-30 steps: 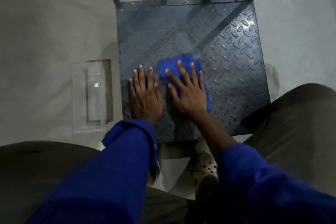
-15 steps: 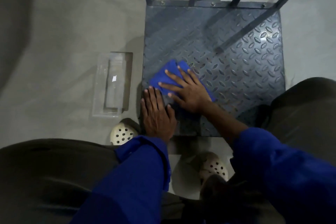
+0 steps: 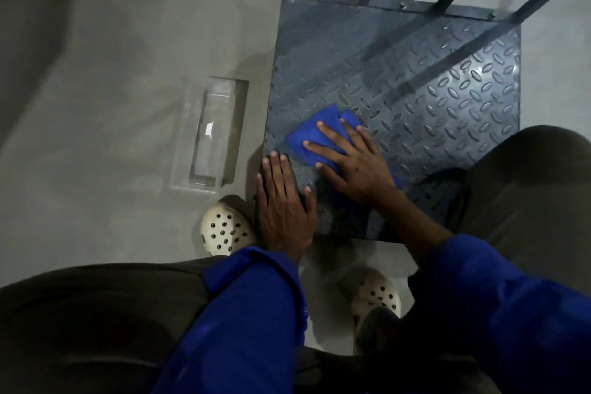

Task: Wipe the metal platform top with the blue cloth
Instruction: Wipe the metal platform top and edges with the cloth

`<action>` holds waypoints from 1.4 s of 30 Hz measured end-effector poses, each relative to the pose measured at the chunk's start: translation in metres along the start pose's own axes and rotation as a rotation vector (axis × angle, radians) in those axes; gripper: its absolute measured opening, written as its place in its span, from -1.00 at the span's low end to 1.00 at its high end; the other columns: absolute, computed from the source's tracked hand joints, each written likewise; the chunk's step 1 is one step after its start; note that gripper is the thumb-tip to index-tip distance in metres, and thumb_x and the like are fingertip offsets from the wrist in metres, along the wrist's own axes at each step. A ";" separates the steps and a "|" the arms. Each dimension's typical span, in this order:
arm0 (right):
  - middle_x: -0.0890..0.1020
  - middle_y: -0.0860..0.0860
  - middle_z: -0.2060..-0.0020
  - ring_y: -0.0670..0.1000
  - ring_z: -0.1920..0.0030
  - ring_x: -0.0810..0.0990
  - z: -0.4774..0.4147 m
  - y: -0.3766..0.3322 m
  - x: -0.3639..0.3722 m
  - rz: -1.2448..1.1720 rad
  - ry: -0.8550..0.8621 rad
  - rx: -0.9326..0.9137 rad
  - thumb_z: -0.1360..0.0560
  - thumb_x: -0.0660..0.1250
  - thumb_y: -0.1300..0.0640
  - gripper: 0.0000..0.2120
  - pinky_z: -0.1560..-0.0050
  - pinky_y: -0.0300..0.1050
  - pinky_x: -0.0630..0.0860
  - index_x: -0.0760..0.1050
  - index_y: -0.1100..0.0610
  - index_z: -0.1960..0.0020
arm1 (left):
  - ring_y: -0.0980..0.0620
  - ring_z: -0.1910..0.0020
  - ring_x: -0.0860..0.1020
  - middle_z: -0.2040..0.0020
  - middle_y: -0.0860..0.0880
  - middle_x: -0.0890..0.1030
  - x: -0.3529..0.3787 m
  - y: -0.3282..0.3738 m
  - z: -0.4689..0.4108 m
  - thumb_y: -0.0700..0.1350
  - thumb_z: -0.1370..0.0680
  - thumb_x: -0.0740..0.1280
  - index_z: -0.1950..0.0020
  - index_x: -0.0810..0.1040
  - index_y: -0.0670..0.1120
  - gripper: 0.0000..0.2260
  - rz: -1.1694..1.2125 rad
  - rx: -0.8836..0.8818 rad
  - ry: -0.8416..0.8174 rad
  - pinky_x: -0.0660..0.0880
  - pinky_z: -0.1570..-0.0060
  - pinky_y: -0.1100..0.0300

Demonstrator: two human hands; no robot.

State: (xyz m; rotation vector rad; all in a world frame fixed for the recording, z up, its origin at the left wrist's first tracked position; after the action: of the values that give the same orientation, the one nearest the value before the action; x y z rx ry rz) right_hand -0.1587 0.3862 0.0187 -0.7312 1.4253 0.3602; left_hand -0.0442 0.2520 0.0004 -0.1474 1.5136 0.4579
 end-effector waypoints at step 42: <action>0.05 -0.11 -0.73 0.20 -0.72 -0.06 -0.107 -0.028 0.029 -0.051 0.247 0.587 -0.70 -0.03 -0.30 -0.47 -0.68 0.31 -0.11 0.15 -0.34 -0.66 | -0.18 -0.76 -0.15 -0.76 -0.24 -0.12 -0.011 -0.102 -0.061 0.29 -0.74 0.11 -0.74 -0.04 -0.26 -0.19 -0.051 1.070 -0.196 -0.04 -0.73 -0.15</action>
State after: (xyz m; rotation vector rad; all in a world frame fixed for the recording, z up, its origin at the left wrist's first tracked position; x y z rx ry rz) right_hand -0.2182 0.2902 -0.0003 -0.3345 1.6328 -0.1973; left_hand -0.0623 0.1343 -0.0116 0.6739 1.3787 -0.4023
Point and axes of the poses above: each hand's wrist, its own z-axis away from the middle knuckle, its own x-axis out of the palm, y = z × x, the point moved 4 cm from there along -z, towards the middle knuckle
